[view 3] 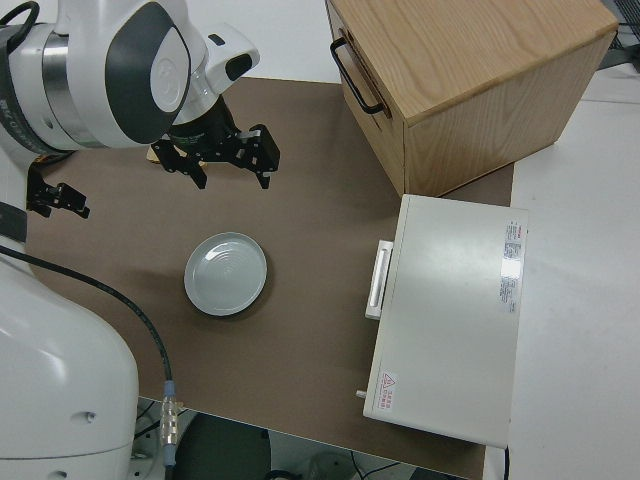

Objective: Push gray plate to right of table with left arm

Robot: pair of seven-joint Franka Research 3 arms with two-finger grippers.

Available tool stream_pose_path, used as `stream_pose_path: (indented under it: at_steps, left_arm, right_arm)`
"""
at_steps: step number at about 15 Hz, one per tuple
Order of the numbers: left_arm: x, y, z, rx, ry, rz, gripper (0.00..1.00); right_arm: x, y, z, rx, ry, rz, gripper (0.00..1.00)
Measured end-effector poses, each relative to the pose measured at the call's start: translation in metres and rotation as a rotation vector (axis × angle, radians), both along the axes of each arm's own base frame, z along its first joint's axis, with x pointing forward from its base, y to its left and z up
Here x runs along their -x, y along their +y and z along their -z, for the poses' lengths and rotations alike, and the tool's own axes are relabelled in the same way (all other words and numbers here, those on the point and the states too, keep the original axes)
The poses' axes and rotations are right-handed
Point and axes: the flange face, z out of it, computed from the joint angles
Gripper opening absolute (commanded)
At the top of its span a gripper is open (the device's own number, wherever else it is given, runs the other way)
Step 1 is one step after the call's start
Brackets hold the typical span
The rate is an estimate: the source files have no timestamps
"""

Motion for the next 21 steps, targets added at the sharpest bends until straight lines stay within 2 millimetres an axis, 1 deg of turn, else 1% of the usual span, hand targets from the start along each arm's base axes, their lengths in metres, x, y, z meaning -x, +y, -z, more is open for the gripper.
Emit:
stream_pose_path:
  at_steps: [2, 4, 6, 9, 14, 16, 18, 19, 21]
  left_arm:
    - [-0.013, 0.037, -0.018, 0.007, -0.005, 0.017, 0.99]
    - [-0.020, 0.082, -0.035, 0.013, -0.013, 0.032, 0.99]
    - [-0.021, 0.120, -0.048, 0.005, -0.018, 0.054, 0.99]
    - [-0.022, 0.165, -0.061, -0.001, -0.035, 0.106, 0.99]
    - [-0.019, 0.218, -0.077, 0.002, -0.059, 0.222, 0.99]
    - [-0.019, 0.241, -0.089, 0.007, -0.075, 0.237, 0.99]
    - [-0.017, 0.249, -0.108, 0.008, -0.086, 0.237, 0.99]
    - [-0.016, 0.249, -0.117, 0.007, -0.093, 0.237, 0.99]
    - [-0.014, 0.249, -0.130, 0.006, -0.102, 0.238, 0.99]
  right_arm:
    - [0.000, 0.000, 0.000, 0.000, 0.000, 0.000, 0.983]
    - [0.000, 0.000, 0.000, 0.000, 0.000, 0.000, 0.983]
    - [0.000, 0.000, 0.000, 0.000, 0.000, 0.000, 0.983]
    - [0.000, 0.000, 0.000, 0.000, 0.000, 0.000, 0.983]
    - [0.000, 0.000, 0.000, 0.000, 0.000, 0.000, 0.983]
    - [0.000, 0.000, 0.000, 0.000, 0.000, 0.000, 0.983]
    - [0.000, 0.000, 0.000, 0.000, 0.000, 0.000, 0.983]
    - [0.000, 0.000, 0.000, 0.000, 0.000, 0.000, 0.983]
    - [0.000, 0.000, 0.000, 0.000, 0.000, 0.000, 0.983]
